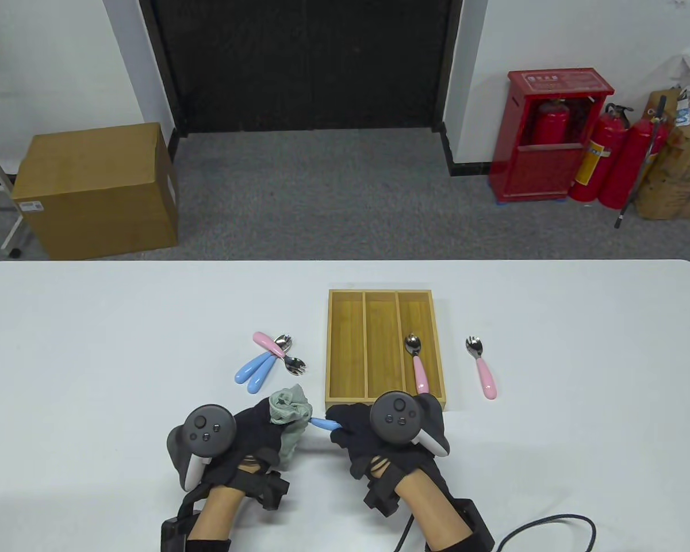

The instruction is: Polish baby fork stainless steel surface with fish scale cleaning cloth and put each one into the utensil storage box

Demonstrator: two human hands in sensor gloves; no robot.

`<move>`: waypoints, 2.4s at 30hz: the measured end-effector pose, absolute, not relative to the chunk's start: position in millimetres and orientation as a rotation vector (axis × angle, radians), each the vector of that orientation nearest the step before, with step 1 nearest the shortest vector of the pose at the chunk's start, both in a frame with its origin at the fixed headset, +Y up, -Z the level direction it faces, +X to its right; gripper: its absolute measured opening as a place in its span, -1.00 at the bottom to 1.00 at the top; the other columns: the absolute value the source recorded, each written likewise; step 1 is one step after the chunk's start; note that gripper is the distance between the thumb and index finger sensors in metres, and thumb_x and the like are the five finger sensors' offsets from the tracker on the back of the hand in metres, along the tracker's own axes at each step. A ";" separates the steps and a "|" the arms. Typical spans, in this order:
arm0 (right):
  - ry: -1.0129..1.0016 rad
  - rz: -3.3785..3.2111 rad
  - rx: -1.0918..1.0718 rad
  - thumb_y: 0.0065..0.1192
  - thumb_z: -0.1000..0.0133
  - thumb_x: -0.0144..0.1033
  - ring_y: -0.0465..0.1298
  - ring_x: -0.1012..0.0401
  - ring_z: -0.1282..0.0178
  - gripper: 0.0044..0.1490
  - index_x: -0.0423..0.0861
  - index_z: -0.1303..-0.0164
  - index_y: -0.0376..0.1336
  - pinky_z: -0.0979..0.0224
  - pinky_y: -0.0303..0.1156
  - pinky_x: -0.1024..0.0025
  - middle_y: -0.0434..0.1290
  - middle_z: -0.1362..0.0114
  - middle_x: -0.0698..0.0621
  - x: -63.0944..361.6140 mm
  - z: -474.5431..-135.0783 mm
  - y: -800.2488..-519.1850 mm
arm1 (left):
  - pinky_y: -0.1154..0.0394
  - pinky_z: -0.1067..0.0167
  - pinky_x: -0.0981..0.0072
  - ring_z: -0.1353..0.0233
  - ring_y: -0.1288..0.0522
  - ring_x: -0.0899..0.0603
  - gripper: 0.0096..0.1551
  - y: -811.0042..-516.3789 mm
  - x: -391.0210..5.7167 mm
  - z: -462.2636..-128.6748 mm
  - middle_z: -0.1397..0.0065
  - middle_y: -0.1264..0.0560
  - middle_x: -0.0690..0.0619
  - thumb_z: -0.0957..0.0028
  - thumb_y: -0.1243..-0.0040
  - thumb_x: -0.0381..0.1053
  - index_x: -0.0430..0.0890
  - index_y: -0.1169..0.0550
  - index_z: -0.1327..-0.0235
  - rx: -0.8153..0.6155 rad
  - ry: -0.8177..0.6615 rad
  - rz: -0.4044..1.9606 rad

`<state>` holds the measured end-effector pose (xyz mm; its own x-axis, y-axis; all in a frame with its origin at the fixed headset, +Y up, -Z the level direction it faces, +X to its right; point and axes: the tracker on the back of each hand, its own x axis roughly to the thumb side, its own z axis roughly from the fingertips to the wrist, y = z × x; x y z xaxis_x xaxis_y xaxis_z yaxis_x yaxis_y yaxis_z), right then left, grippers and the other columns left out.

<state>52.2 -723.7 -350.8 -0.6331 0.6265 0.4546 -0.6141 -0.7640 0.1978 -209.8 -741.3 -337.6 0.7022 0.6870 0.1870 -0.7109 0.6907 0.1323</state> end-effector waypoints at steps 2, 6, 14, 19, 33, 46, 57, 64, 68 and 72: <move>0.003 2.377 0.618 0.39 0.15 -0.30 0.60 -0.16 0.14 -0.41 -0.17 -0.11 0.44 -0.16 0.36 -0.29 0.62 -0.03 -0.28 61.0 -354.3 -722.6 | -0.59 -0.07 -0.10 0.23 -0.80 -0.08 -0.52 -738.7 -212.1 -335.7 0.23 -0.79 0.04 0.07 -0.32 0.11 -0.13 -0.70 0.02 0.228 -0.110 0.696; -0.128 2.375 0.422 0.42 0.14 -0.28 0.62 -0.15 0.16 -0.40 -0.19 -0.11 0.44 -0.14 0.38 -0.28 0.63 -0.01 -0.27 92.8 -373.2 -717.4 | -0.57 -0.08 -0.14 0.20 -0.79 -0.12 -0.52 -744.5 -223.3 -337.4 0.21 -0.78 0.00 0.06 -0.34 0.09 -0.15 -0.69 -0.01 0.205 -0.117 0.751; -0.328 2.503 -0.111 0.42 0.09 -0.24 0.59 -0.18 0.09 -0.43 -0.17 -0.11 0.44 -0.19 0.33 -0.31 0.60 -0.06 -0.29 146.8 -428.2 -717.2 | -0.54 -0.12 -0.17 0.14 -0.79 -0.15 -0.51 -746.2 -225.2 -338.3 0.14 -0.77 -0.01 0.02 -0.34 0.10 -0.14 -0.67 -0.06 0.186 -0.146 0.772; -0.269 2.634 -0.391 0.42 0.07 -0.19 0.51 -0.22 -0.07 -0.45 -0.14 -0.09 0.45 -0.29 0.24 -0.34 0.53 -0.20 -0.29 161.7 -450.1 -723.7 | -0.52 -0.14 -0.18 0.11 -0.78 -0.17 -0.51 -747.1 -214.3 -339.2 0.11 -0.77 -0.03 0.00 -0.33 0.10 -0.14 -0.65 -0.09 0.151 -0.201 0.762; 0.071 2.711 -0.480 0.42 0.06 -0.16 0.21 -0.28 -0.41 -0.43 -0.15 -0.11 0.44 -0.44 -0.02 -0.37 0.17 -0.52 -0.29 153.5 -493.6 -748.4 | -0.52 -0.12 -0.19 0.11 -0.78 -0.18 -0.50 -751.5 -193.5 -329.9 0.10 -0.77 -0.04 0.00 -0.33 0.11 -0.15 -0.65 -0.09 0.127 -0.291 0.665; 0.118 2.630 -0.489 0.44 0.07 -0.19 0.14 -0.29 -0.47 -0.36 -0.19 -0.18 0.39 -0.46 -0.06 -0.37 0.11 -0.56 -0.29 194.4 -508.6 -732.5 | -0.52 -0.13 -0.19 0.10 -0.78 -0.18 -0.49 -751.8 -213.4 -325.3 0.09 -0.77 -0.04 0.00 -0.33 0.11 -0.15 -0.65 -0.10 0.136 -0.200 0.729; 0.383 2.593 -0.764 0.51 0.11 -0.20 -0.13 -0.29 -0.56 -0.20 -0.29 -0.26 0.27 -0.48 -0.21 -0.36 -0.13 -0.61 -0.27 259.9 -484.7 -766.9 | -0.52 -0.13 -0.19 0.10 -0.78 -0.18 -0.49 -750.3 -221.8 -325.2 0.09 -0.77 -0.04 -0.01 -0.33 0.11 -0.15 -0.65 -0.10 0.143 -0.166 0.745; 0.327 2.668 -0.676 0.48 0.11 -0.29 -0.19 -0.25 -0.59 -0.36 -0.38 -0.05 0.35 -0.49 -0.21 -0.33 -0.11 -0.61 -0.24 256.3 -475.9 -771.2 | -0.52 -0.13 -0.19 0.10 -0.78 -0.18 -0.49 -751.1 -221.7 -325.2 0.09 -0.77 -0.04 0.00 -0.33 0.12 -0.14 -0.65 -0.10 0.127 -0.157 0.769; 0.152 2.623 -0.569 0.43 0.08 -0.28 -0.11 -0.27 -0.57 -0.44 -0.37 0.02 0.39 -0.48 -0.15 -0.34 -0.04 -0.60 -0.26 250.1 -468.6 -748.0 | -0.51 -0.15 -0.19 0.08 -0.77 -0.18 -0.49 -749.4 -226.7 -326.7 0.08 -0.77 -0.04 -0.01 -0.32 0.12 -0.14 -0.64 -0.11 0.122 -0.144 0.841; -0.055 2.605 -0.350 0.40 0.06 -0.21 0.00 -0.28 -0.54 -0.46 -0.30 0.02 0.41 -0.45 -0.05 -0.34 0.06 -0.57 -0.27 228.0 -453.8 -711.0 | -0.51 -0.15 -0.19 0.07 -0.77 -0.18 -0.48 -749.6 -234.4 -326.9 0.07 -0.76 -0.04 -0.02 -0.32 0.13 -0.13 -0.64 -0.12 0.120 -0.123 0.945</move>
<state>228.0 -711.0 -453.8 -0.8384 0.4908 -0.2369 -0.4804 -0.8709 -0.1039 -234.4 -749.6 -326.9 0.5801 0.7993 0.1571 -0.8129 0.5804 0.0488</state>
